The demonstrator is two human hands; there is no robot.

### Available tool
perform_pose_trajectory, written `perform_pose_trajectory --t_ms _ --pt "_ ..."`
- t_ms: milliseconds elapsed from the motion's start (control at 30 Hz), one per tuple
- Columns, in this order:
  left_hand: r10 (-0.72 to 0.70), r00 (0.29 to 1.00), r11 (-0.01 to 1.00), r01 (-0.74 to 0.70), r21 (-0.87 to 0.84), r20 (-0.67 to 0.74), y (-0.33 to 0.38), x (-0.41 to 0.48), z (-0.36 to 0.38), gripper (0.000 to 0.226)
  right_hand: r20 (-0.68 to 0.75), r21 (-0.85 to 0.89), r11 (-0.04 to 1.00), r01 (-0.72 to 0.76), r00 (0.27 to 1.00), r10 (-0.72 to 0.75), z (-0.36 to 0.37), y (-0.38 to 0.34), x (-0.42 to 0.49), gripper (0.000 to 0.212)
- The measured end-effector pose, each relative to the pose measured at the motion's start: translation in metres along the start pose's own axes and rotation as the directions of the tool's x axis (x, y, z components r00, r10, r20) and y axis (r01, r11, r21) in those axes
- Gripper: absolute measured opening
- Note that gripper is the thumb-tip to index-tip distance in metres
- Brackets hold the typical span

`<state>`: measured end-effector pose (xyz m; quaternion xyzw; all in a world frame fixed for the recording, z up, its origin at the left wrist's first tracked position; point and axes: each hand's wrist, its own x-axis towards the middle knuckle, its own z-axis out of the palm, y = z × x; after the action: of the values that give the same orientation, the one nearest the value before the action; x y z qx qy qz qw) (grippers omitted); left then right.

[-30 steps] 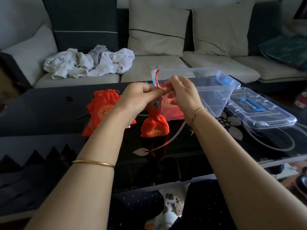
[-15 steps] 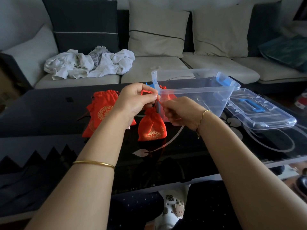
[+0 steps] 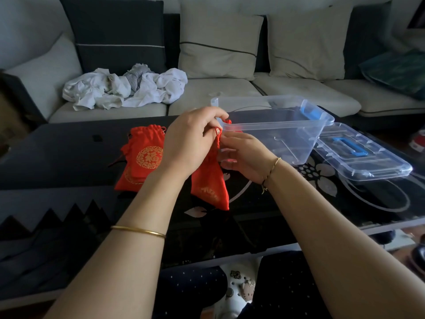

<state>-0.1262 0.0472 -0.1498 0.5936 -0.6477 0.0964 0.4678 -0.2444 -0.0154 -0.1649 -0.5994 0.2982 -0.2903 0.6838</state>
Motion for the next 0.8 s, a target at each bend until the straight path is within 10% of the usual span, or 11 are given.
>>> perform_pose_trajectory --t_ms 433,633,800 --pt "-0.296 0.950 0.903 0.311 -0.297 0.096 -0.007 0.000 0.001 0.011 -0.198 -0.294 0.943 0.157 0.955 -0.220 -0.005 -0.006 0.001 0.029" --pt "-0.560 0.788 0.644 0.609 -0.463 0.257 -0.013 -0.003 -0.001 0.024 -0.258 0.199 0.979 0.049 0.966 0.003 -0.009 -0.005 0.000 0.040" --pt "-0.575 0.796 0.762 0.605 -0.231 0.189 -0.019 -0.006 -0.002 0.037 -0.171 0.450 0.893 -0.011 0.980 0.099 -0.011 -0.002 0.000 0.042"
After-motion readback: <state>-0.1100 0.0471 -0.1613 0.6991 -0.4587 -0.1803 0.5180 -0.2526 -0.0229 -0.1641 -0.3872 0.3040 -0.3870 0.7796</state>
